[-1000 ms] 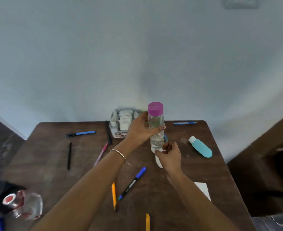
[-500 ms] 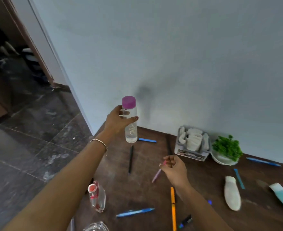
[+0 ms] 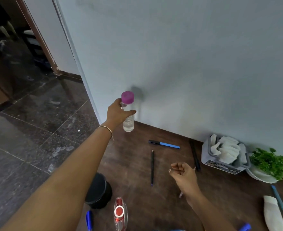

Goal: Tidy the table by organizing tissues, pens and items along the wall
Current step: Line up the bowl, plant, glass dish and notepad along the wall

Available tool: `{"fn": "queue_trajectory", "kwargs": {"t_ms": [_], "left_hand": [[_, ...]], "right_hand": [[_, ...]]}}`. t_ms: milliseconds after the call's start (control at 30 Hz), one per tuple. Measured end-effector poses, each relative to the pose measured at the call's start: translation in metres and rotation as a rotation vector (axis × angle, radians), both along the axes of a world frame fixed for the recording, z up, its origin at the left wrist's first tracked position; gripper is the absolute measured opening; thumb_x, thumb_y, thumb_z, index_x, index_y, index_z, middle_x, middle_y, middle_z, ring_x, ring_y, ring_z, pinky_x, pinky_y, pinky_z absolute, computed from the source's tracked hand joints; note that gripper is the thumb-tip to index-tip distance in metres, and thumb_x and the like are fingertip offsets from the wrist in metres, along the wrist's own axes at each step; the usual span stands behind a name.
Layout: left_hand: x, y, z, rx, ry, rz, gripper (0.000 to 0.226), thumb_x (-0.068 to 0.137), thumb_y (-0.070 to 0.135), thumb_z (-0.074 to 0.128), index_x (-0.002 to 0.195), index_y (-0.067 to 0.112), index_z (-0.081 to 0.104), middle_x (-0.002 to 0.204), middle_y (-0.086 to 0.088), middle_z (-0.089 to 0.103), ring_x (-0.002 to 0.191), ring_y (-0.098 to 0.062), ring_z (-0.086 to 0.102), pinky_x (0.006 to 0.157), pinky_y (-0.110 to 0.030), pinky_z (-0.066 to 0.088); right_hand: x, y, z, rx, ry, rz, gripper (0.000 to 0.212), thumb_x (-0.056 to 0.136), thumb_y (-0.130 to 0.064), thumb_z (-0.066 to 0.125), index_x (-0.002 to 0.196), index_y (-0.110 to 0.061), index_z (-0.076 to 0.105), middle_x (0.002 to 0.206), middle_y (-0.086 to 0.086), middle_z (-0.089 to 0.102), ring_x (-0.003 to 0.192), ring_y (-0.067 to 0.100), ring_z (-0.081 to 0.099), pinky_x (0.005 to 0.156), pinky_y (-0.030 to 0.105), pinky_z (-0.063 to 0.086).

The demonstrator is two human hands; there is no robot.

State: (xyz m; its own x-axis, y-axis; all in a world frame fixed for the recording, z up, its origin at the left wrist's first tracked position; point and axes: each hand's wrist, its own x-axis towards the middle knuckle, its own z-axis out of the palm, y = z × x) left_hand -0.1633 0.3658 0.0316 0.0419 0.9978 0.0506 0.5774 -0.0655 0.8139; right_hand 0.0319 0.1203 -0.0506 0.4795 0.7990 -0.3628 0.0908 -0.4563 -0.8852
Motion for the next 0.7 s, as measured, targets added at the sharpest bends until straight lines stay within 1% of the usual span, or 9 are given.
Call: {"fn": "queue_trajectory", "kwargs": {"t_ms": [200,367,467,567,700], "left_hand": [[0.009,0.018,-0.009,-0.026,0.018,0.019,0.058,0.068,0.029,0.083,0.116,0.011,0.056,0.11,-0.004,0.066,0.102,-0.022,0.061,0.085,-0.029,0.046],[0.014,0.024,-0.01,-0.045,0.003,0.029,0.06,0.068,0.027,0.083,0.118,0.01,0.055,0.113,-0.005,0.066,0.104,-0.023,0.061,0.09,-0.033,0.048],[0.015,0.024,-0.008,-0.058,0.008,0.025,0.06,0.07,0.025,0.082,0.121,0.009,0.054,0.117,-0.006,0.064,0.108,-0.023,0.059,0.089,-0.03,0.045],[0.012,0.022,-0.006,-0.085,-0.006,0.028,0.064,0.072,0.025,0.082,0.125,0.009,0.051,0.122,-0.007,0.062,0.113,-0.024,0.058,0.094,-0.032,0.046],[0.007,0.016,-0.001,-0.131,-0.005,0.033,0.071,0.074,0.024,0.08,0.133,0.008,0.044,0.131,-0.008,0.056,0.121,-0.024,0.053,0.097,-0.032,0.043]], "right_hand": [[0.001,0.0,-0.002,-0.017,-0.004,-0.015,0.017,0.083,-0.006,0.07,0.093,-0.018,0.065,0.096,0.001,0.067,0.092,0.012,0.063,0.08,0.023,0.049],[0.004,0.0,-0.003,-0.019,0.011,-0.035,0.016,0.083,-0.004,0.069,0.094,-0.015,0.065,0.096,0.0,0.067,0.091,0.011,0.063,0.073,0.018,0.046],[0.003,-0.001,-0.002,-0.026,0.022,-0.025,0.017,0.084,-0.005,0.069,0.095,-0.015,0.065,0.097,0.0,0.067,0.091,0.01,0.063,0.072,0.017,0.046],[0.002,-0.003,0.002,-0.015,0.025,-0.019,0.016,0.084,-0.004,0.069,0.095,-0.015,0.065,0.097,0.0,0.066,0.09,0.009,0.062,0.073,0.017,0.046],[-0.002,-0.006,0.009,-0.015,0.027,0.004,0.016,0.084,-0.005,0.068,0.096,-0.016,0.065,0.098,0.0,0.065,0.092,0.01,0.061,0.076,0.018,0.047]]}}
